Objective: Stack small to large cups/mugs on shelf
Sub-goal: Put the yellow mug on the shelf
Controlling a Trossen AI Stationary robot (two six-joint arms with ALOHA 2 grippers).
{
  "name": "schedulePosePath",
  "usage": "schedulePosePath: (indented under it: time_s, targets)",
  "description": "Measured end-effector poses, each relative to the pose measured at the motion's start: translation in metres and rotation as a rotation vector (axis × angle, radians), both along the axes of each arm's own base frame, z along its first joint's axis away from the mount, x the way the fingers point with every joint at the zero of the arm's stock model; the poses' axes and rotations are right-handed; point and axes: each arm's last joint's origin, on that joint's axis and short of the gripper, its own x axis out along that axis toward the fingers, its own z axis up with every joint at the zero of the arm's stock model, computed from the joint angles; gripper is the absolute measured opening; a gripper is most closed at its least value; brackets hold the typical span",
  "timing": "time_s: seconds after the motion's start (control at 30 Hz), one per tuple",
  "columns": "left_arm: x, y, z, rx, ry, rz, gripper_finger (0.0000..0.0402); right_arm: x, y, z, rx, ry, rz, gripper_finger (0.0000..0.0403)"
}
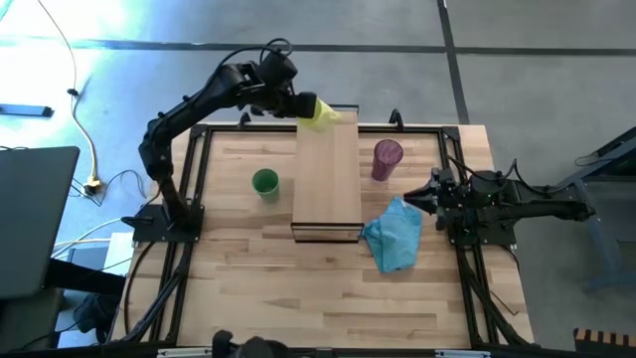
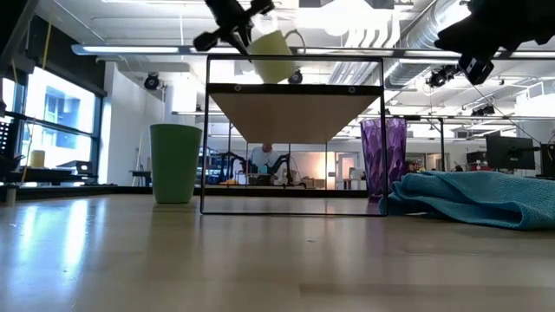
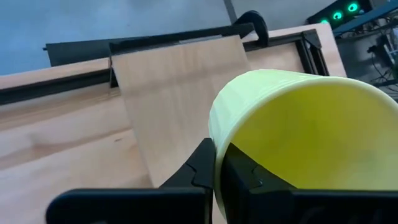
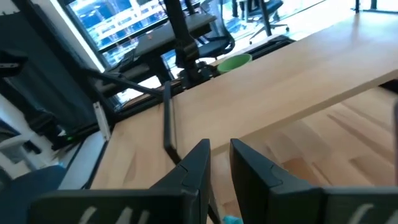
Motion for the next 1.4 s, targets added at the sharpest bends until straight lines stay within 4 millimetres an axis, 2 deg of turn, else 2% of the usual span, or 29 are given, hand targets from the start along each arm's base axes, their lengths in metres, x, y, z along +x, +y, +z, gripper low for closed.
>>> schedulePosePath:
  time_s: [0.2,0.5,0.8,1.13,1.4]
  targets:
    - [0.005,0.015,-0.008,-0.001,-0.001,0.016,0.0,0.0,-0.002,0.0,-0.029,0.002,-0.056,0.0053]
    - [0.022,0.032,-0.004,0.045,-0.02,0.011,0.0,0.0,-0.003,0.0,-0.046,0.009,-0.083,0.0053]
    - [0.03,0.042,-0.026,-0.049,0.136,-0.002,0.0,-0.001,-0.003,-0.004,-0.03,0.048,-0.085,0.0053]
    - [0.031,0.044,-0.028,-0.089,0.098,0.138,0.0,-0.001,-0.003,-0.004,-0.053,0.051,-0.081,0.0053]
    - [0.034,0.04,-0.028,-0.13,0.064,0.175,0.0,-0.001,-0.003,-0.005,-0.089,0.06,-0.074,0.0053]
